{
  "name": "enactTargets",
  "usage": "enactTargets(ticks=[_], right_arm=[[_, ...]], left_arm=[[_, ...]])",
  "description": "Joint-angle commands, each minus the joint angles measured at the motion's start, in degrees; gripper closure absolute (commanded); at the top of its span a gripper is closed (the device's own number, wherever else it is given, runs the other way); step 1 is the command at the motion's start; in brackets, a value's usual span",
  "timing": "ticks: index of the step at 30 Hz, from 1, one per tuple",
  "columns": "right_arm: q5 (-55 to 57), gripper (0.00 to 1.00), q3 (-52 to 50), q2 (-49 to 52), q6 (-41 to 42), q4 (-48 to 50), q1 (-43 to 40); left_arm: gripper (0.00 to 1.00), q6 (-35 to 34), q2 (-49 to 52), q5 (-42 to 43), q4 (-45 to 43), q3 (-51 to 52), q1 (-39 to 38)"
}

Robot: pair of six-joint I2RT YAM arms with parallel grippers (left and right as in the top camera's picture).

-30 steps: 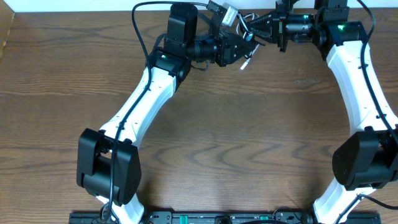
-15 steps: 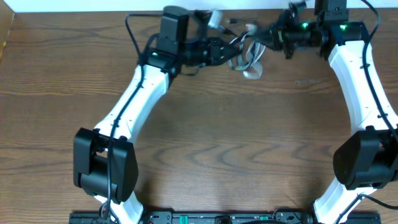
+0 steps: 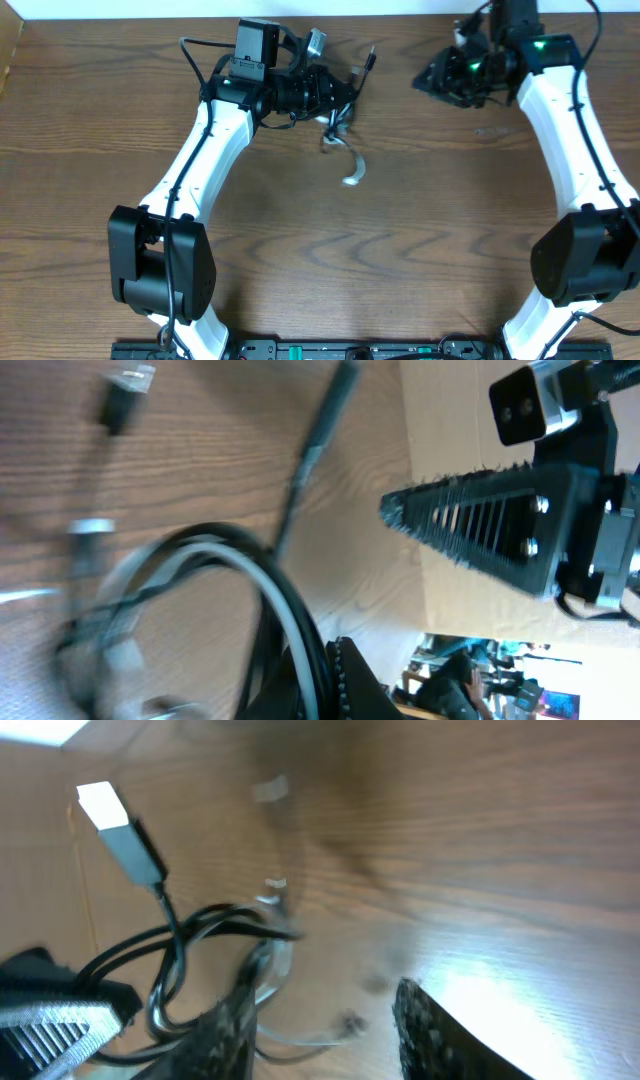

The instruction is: Untangle cables

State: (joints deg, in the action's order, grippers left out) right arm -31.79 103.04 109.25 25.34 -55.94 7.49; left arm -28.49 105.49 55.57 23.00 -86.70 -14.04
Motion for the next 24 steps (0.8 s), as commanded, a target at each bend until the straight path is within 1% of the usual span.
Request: enactTargets(ticks=[1, 3, 7, 8, 9, 11, 15, 21, 24], right_arm=[[-5.5, 0.52, 0.2, -0.4, -2.6, 0.8, 2.3], [-8.2, 0.51, 0.2, -0.4, -1.2, 2.0, 3.3], [-11.9, 0.51, 0.2, -0.4, 2.6, 5.0, 4.3], [-13.0, 0.51, 0.2, -0.4, 5.3, 7.0, 4.6], [-13.2, 0.51, 0.2, -0.4, 6.9, 8.1, 4.6], [-13.8, 0.52, 0.2, -0.4, 10.8, 10.7, 4.8], [-13.8, 0.52, 0.2, -0.4, 15.5, 14.8, 5.4], [-13.8, 0.52, 0.2, -0.2, 18.4, 17.6, 6.1], [-13.8, 0.53, 0.2, 0.7, 18.8, 17.8, 7.3]], left_arm=[[0.93, -6.3, -0.4, 2.5, -1.2, -0.2, -0.1], [0.93, -10.8, -0.4, 4.3, -5.0, -0.2, -0.1], [0.93, -17.4, -0.4, 9.8, -16.6, -0.2, -0.1], [0.92, -21.1, -0.4, 10.3, -20.2, -0.2, -0.1], [0.92, -22.0, -0.4, 10.3, -21.0, -0.2, -0.1], [0.93, -22.9, -0.4, 10.7, -22.3, -0.2, -0.1], [0.93, -22.9, -0.4, 11.3, -22.3, -0.2, -0.1], [0.93, -24.2, -0.4, 11.6, -22.5, -0.2, -0.1], [0.93, -24.4, -0.4, 13.9, -25.9, -0.2, -0.2]])
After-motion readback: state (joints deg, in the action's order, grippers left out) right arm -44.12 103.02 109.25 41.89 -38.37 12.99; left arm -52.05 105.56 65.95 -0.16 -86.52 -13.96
